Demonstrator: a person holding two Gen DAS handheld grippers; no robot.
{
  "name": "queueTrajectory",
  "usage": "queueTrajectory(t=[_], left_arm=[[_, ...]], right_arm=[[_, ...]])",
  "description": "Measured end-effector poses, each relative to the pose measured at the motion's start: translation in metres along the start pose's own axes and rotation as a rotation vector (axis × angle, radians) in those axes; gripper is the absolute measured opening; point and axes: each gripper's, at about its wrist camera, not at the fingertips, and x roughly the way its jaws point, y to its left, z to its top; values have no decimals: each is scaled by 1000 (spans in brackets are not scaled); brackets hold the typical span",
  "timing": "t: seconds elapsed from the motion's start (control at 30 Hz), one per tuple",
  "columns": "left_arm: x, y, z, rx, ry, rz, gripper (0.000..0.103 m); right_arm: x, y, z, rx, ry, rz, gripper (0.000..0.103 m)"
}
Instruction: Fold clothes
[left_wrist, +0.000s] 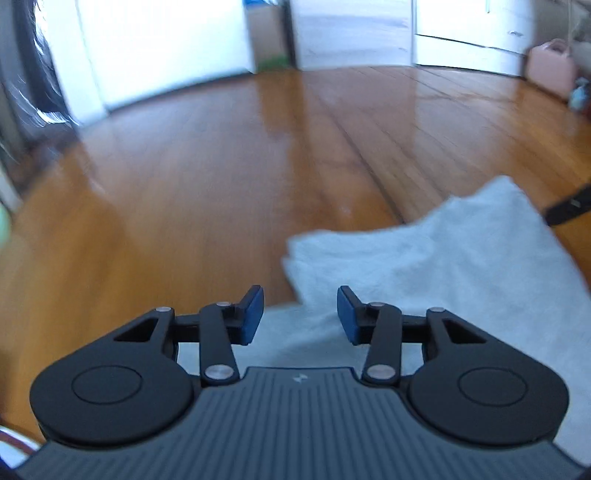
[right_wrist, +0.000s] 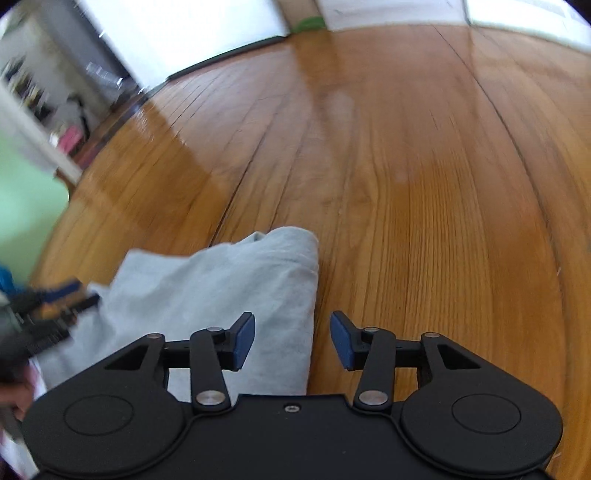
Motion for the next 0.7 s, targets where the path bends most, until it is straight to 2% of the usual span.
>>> queueTrajectory(t=[0.13, 0.2, 0.27, 0.3, 0.33, 0.37, 0.4, 0.47, 0.5, 0.53, 0.67, 0.7], left_arm=[[-1, 23, -7, -122, 17, -158, 48], [2, 26, -11, -115, 34, -221, 57], [8, 24, -16, -101, 47, -247, 59], [11, 22, -18, -92, 54, -243, 54], [14, 18, -19, -85, 63, -222, 45], [17, 15, -20, -79, 66, -205, 27], [15, 13, -19, -81, 48, -202, 17], [6, 6, -13, -78, 18, -169, 13], [0, 3, -10, -70, -3, -153, 11], [-6, 1, -7, -64, -26, -138, 11], [-7, 6, -7, -116, -80, -129, 13], [-1, 6, -10, -118, -72, -80, 16]], right_arm=[[-3, -9, 0, 46, -32, 58, 56], [4, -6, 1, 38, -16, 72, 56], [13, -2, 1, 19, 7, 82, 56], [18, 2, 1, 3, 9, 74, 57], [23, 4, 0, -10, 6, 58, 60], [28, 7, -1, -15, 0, 40, 61], [32, 8, -1, -14, -2, 24, 62], [39, 12, 0, -33, -42, 11, 61], [35, 16, -2, -74, -83, 3, 37], [30, 21, -4, -113, -122, -4, 8], [4, 27, -13, -191, -259, -28, 7], [0, 27, -14, -208, -273, -45, 7]])
